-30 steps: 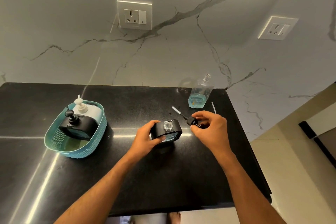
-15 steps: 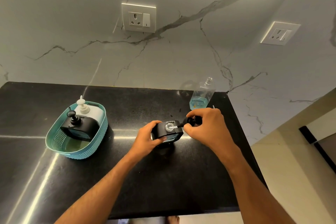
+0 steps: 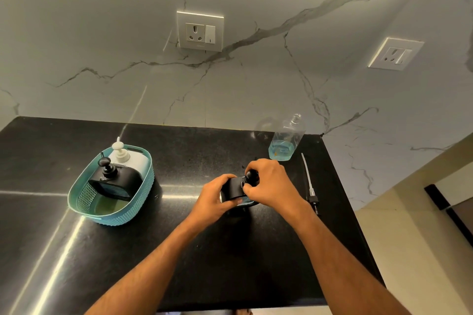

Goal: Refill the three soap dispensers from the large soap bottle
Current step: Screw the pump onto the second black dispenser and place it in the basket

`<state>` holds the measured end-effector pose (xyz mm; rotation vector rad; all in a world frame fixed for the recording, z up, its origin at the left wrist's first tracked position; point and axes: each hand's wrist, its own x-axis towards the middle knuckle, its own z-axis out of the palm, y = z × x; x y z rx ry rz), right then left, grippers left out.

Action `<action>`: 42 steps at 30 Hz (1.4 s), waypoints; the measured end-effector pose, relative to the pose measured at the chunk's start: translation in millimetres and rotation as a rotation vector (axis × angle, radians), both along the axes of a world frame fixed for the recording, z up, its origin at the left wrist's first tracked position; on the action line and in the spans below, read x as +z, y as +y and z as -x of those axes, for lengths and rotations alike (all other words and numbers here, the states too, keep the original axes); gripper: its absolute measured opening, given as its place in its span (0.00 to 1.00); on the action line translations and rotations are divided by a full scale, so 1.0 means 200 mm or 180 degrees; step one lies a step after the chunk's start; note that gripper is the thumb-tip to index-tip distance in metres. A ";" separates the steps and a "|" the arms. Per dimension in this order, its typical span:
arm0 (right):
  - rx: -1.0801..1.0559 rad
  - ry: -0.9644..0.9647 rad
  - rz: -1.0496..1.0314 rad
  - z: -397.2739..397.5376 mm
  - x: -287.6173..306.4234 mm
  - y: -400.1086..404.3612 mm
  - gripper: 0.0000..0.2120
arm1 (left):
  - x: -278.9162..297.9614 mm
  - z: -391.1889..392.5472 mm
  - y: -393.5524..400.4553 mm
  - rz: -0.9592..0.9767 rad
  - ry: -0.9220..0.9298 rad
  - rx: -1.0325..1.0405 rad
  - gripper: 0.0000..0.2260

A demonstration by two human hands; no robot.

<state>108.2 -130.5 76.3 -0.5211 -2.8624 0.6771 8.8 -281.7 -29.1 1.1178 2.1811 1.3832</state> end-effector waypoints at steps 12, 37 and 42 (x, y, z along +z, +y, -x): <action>-0.0255 0.0418 0.0230 -0.04 -0.17 0.00 0.28 | -0.02 0.00 -0.03 -0.0020 -0.0289 0.0086 0.21; -0.0252 0.0618 0.0662 -0.04 -0.22 0.02 0.27 | 0.06 0.01 -0.04 0.0014 -0.0277 0.0109 0.22; -0.0299 0.0657 0.0648 -0.04 -0.21 0.04 0.22 | 0.08 0.02 -0.06 -0.0018 -0.0311 0.0120 0.22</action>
